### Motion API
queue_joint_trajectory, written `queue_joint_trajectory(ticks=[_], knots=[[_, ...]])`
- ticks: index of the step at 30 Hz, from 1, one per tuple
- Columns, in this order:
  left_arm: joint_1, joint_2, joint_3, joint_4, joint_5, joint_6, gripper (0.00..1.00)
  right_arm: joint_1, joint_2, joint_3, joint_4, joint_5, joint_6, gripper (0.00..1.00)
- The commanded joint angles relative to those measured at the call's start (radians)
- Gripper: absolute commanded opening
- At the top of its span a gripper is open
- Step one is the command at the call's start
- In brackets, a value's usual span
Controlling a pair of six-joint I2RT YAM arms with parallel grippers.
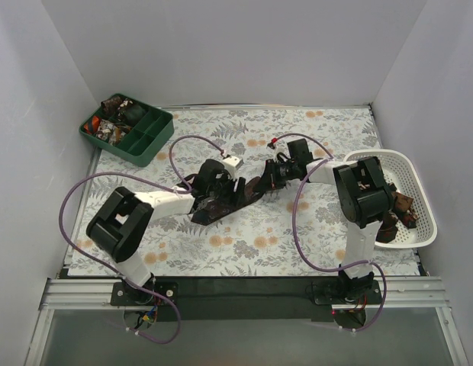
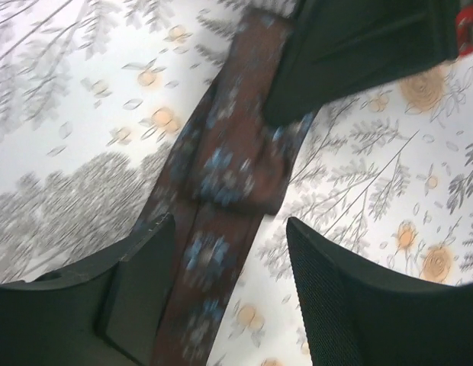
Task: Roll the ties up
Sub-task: Roll the tie
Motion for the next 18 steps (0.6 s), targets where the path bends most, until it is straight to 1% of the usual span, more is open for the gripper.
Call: queue_joint_trajectory(ticks=[1, 4, 9, 12, 18], knots=[[0.053, -0.127, -0.046, -0.104, -0.032, 0.003, 0.57, -0.003, -0.063, 0.074, -0.205, 0.205, -0.160, 0.01], [0.088, -0.175, -0.092, -0.127, -0.038, 0.014, 0.56, -0.002, -0.087, 0.117, -0.318, 0.317, -0.218, 0.01], [0.110, -0.195, -0.150, -0.136, -0.031, 0.028, 0.51, 0.014, -0.117, 0.175, -0.411, 0.474, -0.286, 0.01], [0.110, -0.149, -0.162, -0.115, -0.028, 0.037, 0.50, 0.017, -0.123, 0.190, -0.446, 0.500, -0.295, 0.01], [0.110, -0.051, -0.112, -0.099, 0.009, 0.051, 0.47, 0.015, -0.137, 0.192, -0.455, 0.485, -0.290, 0.01]])
